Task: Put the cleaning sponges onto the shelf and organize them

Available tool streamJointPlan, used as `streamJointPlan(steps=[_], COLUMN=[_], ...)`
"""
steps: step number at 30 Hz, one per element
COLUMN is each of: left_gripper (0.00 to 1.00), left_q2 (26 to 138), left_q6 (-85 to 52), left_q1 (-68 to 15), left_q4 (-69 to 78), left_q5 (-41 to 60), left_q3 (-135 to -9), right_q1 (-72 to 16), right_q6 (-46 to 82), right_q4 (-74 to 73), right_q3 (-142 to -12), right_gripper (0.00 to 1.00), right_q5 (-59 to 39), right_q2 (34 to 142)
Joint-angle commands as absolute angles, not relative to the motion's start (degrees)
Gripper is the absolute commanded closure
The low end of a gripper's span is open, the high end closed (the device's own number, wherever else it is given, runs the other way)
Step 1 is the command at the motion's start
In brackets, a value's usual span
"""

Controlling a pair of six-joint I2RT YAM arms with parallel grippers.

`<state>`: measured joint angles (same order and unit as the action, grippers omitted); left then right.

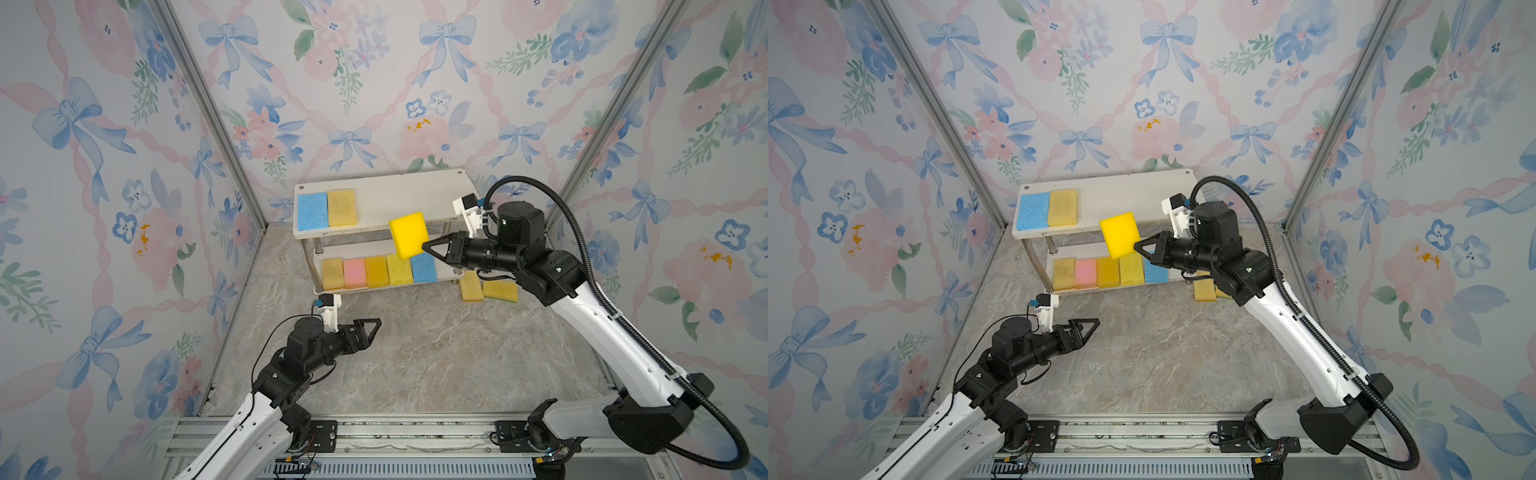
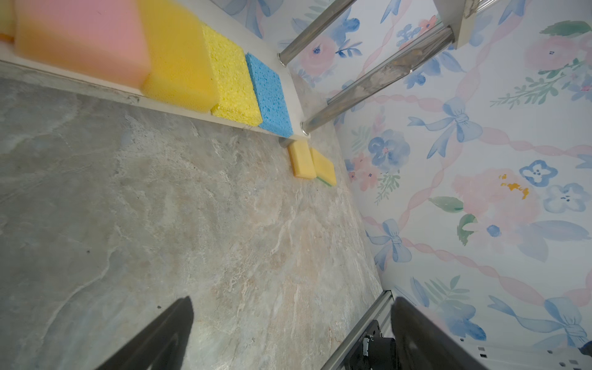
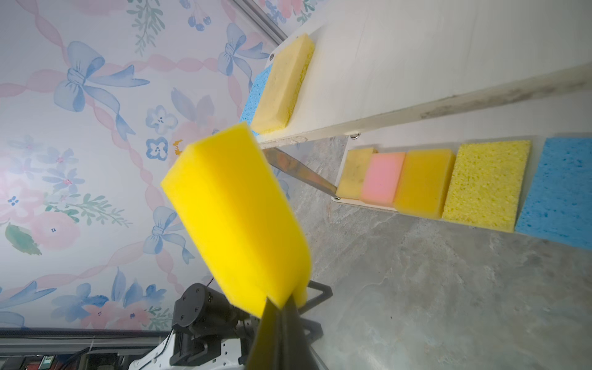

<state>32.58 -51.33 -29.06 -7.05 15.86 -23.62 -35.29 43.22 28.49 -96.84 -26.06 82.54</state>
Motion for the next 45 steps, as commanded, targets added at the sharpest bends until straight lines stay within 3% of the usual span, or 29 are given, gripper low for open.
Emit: streamJointPlan(steps=[1, 7, 18, 34, 35, 39, 41, 45], left_gripper=[0.02, 0.02, 0.02, 0.02, 0.02, 0.02, 0.02, 0.02], left_q2=[31.7, 30.85, 29.96, 29.94, 29.92, 30.29, 30.38, 30.42], left_q6=[-49.48, -49.11, -48.87, -48.54, -48.43, -48.28, -48.25, -48.25], left_q1=[-28.66, -28.65, -28.53, -27.29, -27.21, -26.73, -26.55, -26.39], left_q4=[-7.38, -7.4, -7.39, -7.38, -7.39, -7.38, -7.38, -7.41], left_q5=[16.85, 18.17, 19.6, 21.17, 21.25, 21.52, 21.62, 21.8], left_q3=[-21.99, -19.2, -17.84, -17.95, -18.03, -18.2, -18.21, -18.37], right_q1=[-35.45, -37.16, -38.82, -38.58, -38.52, -38.48, -38.49, -38.45], right_q6=[45.53, 47.12, 52.61, 53.66, 53.61, 53.42, 53.03, 52.65], right_q4=[30.07, 29.74, 26.34, 26.93, 26.85, 26.46, 26.29, 25.72], right_q3=[-104.04, -114.98, -124.29, -127.18, -126.94, -125.74, -125.27, -123.78], right_gripper=[1.0, 1.0, 1.0, 0.99, 0.95, 0.57, 0.43, 0.37], right_q5=[-24.07, -21.52, -20.15, -18.55, -18.58, -18.58, -18.55, -18.26], right_q2=[88.68, 99.64, 110.2, 113.14, 112.95, 112.13, 111.62, 110.54])
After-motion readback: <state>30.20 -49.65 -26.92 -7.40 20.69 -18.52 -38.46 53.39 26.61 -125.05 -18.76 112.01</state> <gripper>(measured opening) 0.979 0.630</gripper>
